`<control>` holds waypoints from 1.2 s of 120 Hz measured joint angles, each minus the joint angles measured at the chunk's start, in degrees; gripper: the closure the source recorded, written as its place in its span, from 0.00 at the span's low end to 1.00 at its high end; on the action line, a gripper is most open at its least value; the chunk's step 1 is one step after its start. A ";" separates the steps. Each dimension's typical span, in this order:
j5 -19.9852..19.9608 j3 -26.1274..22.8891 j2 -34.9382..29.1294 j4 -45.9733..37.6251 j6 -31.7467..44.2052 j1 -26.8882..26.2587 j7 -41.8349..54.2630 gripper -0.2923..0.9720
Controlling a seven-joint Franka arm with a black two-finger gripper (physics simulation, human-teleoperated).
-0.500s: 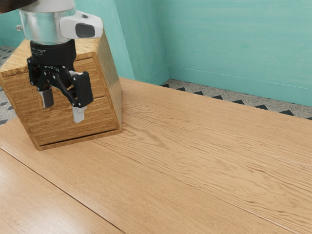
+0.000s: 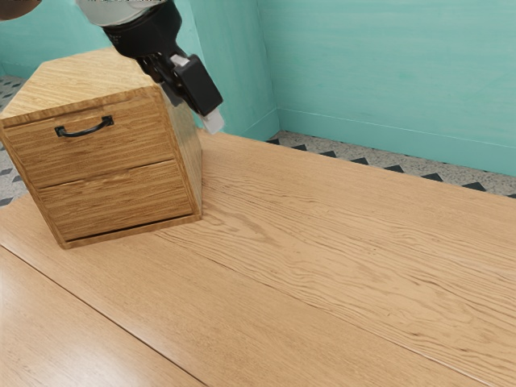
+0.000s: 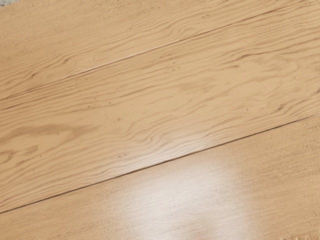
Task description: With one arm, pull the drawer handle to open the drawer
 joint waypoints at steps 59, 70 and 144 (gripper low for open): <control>1.00 -1.50 -3.79 -1.66 -1.39 1.60 27.63 0.23; 1.81 -0.39 -4.90 -1.95 -1.65 1.55 31.01 0.23; 10.38 52.10 -33.76 -22.45 7.56 -40.23 49.12 0.23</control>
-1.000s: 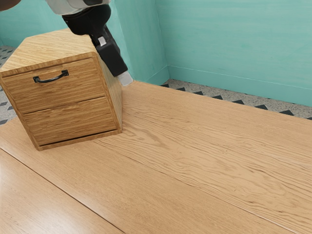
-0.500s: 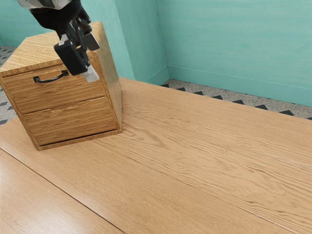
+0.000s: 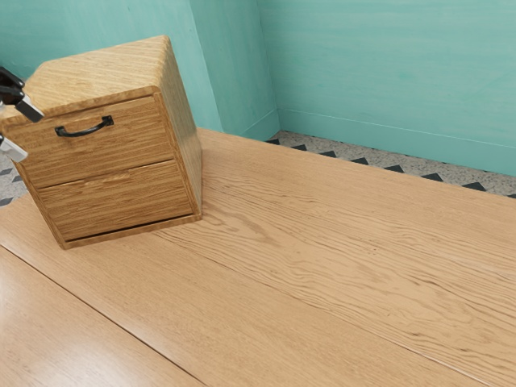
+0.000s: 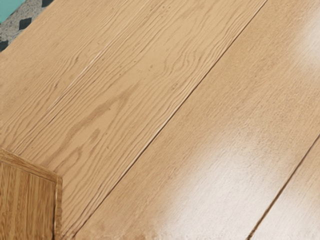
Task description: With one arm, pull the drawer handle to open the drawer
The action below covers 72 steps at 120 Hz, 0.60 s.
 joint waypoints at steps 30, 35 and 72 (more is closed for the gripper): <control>7.65 18.86 -2.89 7.97 2.13 -12.57 8.00 0.23; 9.24 22.93 -2.88 10.06 2.59 -17.75 9.04 0.23; 17.15 29.68 -2.93 13.61 7.72 -26.10 14.50 0.23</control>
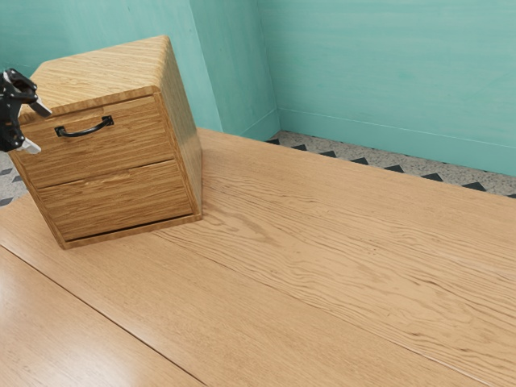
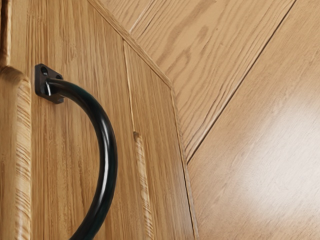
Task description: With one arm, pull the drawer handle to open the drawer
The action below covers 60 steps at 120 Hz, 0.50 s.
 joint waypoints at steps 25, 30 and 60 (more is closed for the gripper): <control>1.48 3.43 0.00 -0.30 2.25 -4.42 1.97 0.23; 1.63 3.54 -0.01 -0.45 2.49 -4.77 2.27 0.23; 1.91 5.07 0.05 -1.31 2.90 -5.90 3.53 0.23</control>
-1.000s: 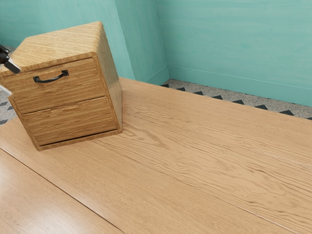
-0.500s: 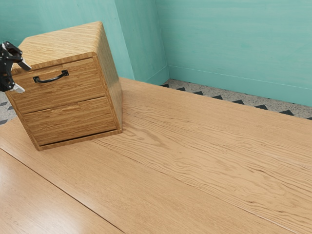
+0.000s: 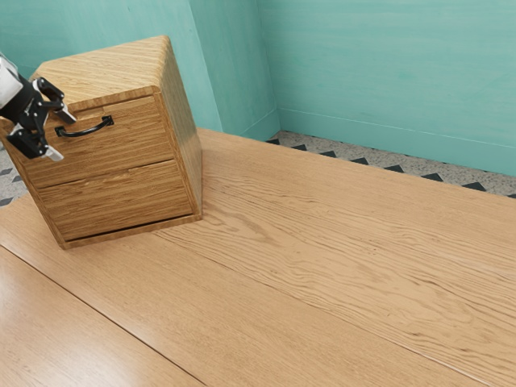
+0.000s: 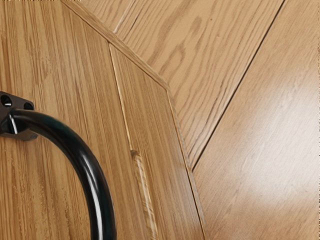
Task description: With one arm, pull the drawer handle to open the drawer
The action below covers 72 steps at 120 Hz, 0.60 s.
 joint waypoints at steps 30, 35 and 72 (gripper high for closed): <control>-0.04 -0.55 0.37 -0.15 -3.62 0.01 0.76 0.23; -0.02 -0.57 0.38 -0.14 -4.42 0.04 0.85 0.23; 0.23 -0.51 1.64 -0.32 -5.41 -1.64 1.01 0.30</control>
